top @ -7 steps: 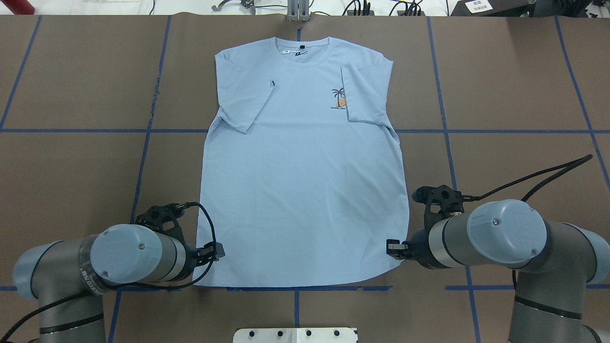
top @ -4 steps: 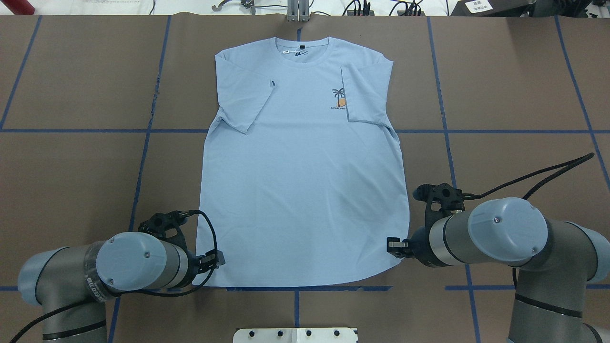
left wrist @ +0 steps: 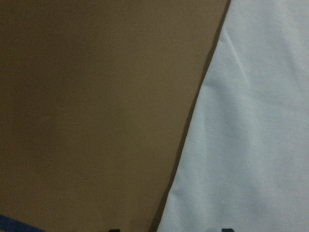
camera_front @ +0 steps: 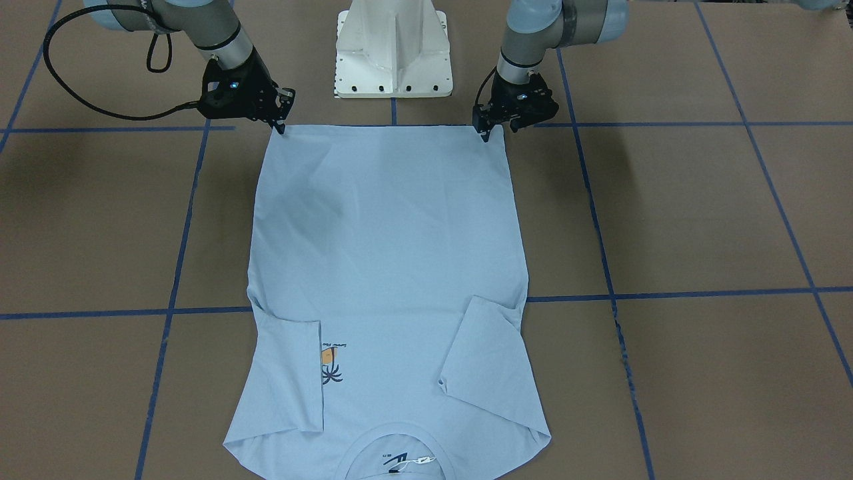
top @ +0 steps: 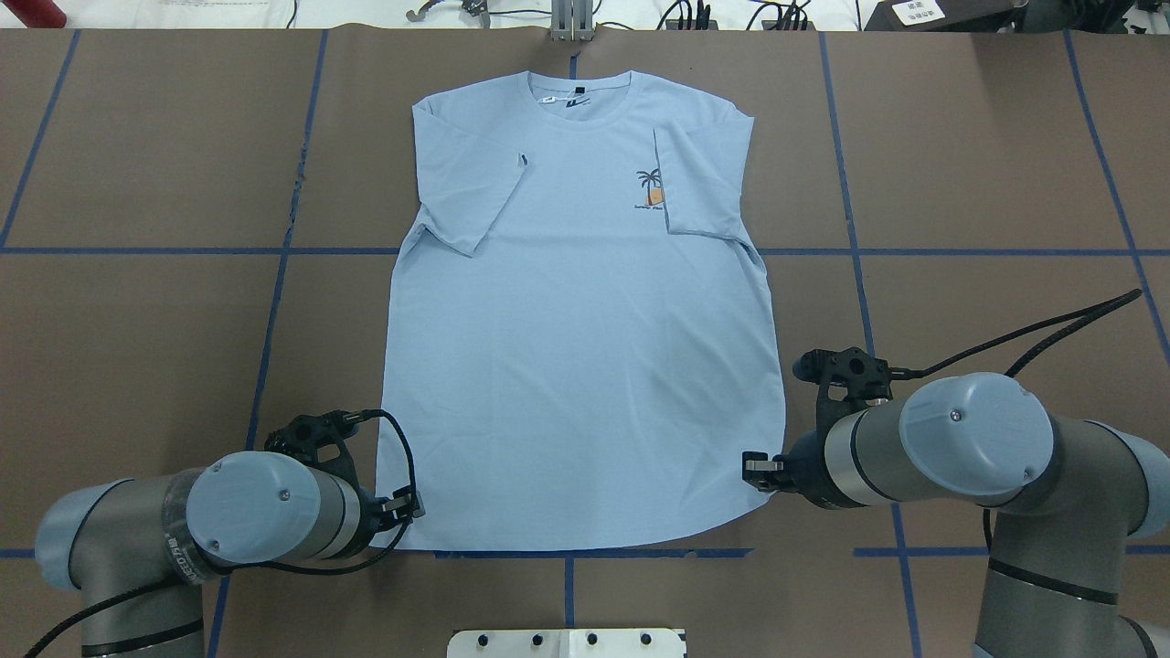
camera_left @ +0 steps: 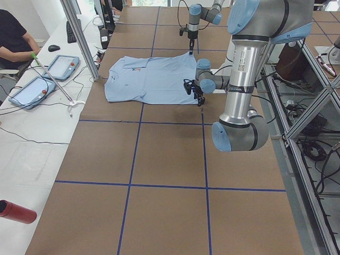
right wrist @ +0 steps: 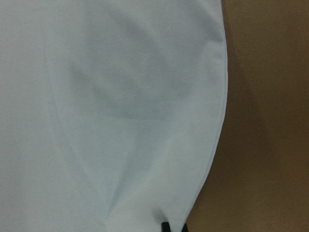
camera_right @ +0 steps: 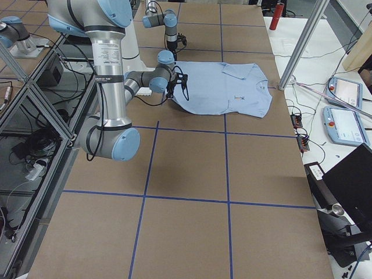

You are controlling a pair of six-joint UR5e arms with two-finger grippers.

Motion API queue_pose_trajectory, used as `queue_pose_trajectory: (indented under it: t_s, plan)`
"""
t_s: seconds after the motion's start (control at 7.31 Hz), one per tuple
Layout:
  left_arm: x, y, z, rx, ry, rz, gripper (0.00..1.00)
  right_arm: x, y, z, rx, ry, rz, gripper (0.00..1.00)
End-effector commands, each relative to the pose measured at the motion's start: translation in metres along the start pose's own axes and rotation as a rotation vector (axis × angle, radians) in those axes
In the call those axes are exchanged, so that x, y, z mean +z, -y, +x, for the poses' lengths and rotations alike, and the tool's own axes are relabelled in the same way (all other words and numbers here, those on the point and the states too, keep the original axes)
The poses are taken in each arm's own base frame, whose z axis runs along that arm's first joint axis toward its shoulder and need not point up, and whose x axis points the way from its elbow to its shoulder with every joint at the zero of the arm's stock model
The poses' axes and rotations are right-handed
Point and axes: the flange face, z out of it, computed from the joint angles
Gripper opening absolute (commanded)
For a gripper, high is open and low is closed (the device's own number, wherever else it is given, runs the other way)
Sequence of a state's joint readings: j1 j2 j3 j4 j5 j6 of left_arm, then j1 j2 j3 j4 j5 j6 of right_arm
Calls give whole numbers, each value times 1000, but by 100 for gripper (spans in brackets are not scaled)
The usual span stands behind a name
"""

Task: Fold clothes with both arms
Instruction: 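Move the left gripper to the other hem corner and grasp both hem corners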

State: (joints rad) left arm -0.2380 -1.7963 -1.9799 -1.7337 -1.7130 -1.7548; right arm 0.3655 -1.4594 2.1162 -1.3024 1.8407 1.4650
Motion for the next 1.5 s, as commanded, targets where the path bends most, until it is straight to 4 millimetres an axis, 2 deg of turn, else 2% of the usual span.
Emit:
queue_pose_trajectory:
  t_s: [0.0,0.41,0.55,0.68,0.96,1.09,1.37]
  plan:
    - [1,0,2,0,0,-1,49,-3,4,1,7,4,-6,0]
    - [1,0,2,0,0,-1,22,-5,7,2,11,5,-2,0]
    - [0,0,1,0,-2,-1,5,-5,7,2,11,5,-2,0]
    - [-2,-1,2,2,-6,-3,0,-5,7,2,13,6,-11,0]
    - [-18,-3,5,9,-34,-7,0,-22,22,9,46,27,-68,0]
    - [-34,-6,6,16,-24,-8,0,-40,18,9,46,52,-96,0]
    - [-91,-28,8,39,-40,-38,0,-66,-1,12,32,88,-180,0]
